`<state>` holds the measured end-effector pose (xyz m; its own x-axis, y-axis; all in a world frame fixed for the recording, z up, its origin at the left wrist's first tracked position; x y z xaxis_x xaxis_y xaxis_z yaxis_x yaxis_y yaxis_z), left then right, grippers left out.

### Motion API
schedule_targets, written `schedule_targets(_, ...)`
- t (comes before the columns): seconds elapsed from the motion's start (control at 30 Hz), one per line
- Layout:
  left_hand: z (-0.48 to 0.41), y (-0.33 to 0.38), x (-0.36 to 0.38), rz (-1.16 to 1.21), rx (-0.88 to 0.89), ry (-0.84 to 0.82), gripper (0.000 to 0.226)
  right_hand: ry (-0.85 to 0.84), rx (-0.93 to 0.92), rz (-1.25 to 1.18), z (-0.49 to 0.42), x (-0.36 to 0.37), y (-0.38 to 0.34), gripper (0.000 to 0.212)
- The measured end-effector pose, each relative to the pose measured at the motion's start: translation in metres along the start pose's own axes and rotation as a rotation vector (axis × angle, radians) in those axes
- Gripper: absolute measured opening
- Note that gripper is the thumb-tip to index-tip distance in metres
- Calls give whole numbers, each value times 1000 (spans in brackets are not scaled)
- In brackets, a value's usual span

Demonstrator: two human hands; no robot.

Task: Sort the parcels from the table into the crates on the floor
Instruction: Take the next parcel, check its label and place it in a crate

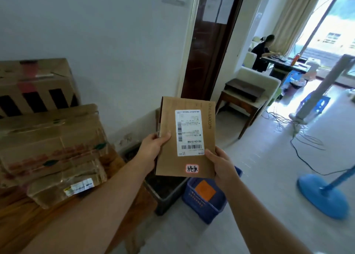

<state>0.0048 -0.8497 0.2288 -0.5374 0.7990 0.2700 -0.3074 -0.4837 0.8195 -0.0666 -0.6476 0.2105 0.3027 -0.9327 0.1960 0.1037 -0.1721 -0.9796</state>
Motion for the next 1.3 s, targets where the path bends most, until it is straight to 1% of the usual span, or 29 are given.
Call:
schedule_targets(0.07, -26, 11, 19, -11, -23, 12, 30, -25, 3, 40, -33, -7, -8, 33)
schedule_targets(0.2, -84, 23, 58, -49, -63, 19, 19, -31, -17, 105, -102, -37, -16, 34)
schedule_targets(0.4, -163, 5, 118, -67, -127, 109, 15, -23, 13, 186, -185, -96, 1, 42)
schedule_targets(0.5, -199, -1, 150, -64, -155, 173, 19, -36, 44, 228, -243, -124, 5, 41)
schedule_targets(0.6, -228, -3, 173, -73, -166, 257, 19, -80, 86, 253, -293, -140, 3, 42)
schedule_targets(0.7, -253, 1, 190, -54, -158, 359, 24, -190, 76, 337, -340, -148, -5, 43)
schedule_targets(0.8, -278, -7, 197, -23, -167, 444, 24, -298, 70, 411, -378, -149, 4, 34)
schedule_targets(0.87, -297, -13, 196, -11, -180, 494, 27, -363, 70, 460, -400, -145, 16, 34)
schedule_targets(0.97, -333, -18, 187, 15, -224, 528, 15, -427, 83, 544, -435, -137, 45, 29)
schedule_targets(1.03, -360, -25, 181, 25, -256, 535, 8, -435, 105, 606, -456, -135, 69, 25)
schedule_targets(1.23, -424, -61, 167, 31, -423, 522, 21, -413, 199, 700, -501, -134, 128, 30)
schedule_targets(1.3, -449, -69, 160, 35, -457, 533, 29, -434, 209, 743, -522, -129, 150, 29)
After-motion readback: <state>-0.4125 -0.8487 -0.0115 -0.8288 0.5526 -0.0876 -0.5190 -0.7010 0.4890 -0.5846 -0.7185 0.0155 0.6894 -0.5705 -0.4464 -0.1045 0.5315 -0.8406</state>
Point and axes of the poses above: each hand's wrist, its own z-axis away from the middle knuckle, its own x-axis out of the palm, y = z × x, the point moved 4 cm from there along -z, towards the middle knuckle, and after that the axes turned 15 degrees about -x, right-handed, at the moved point
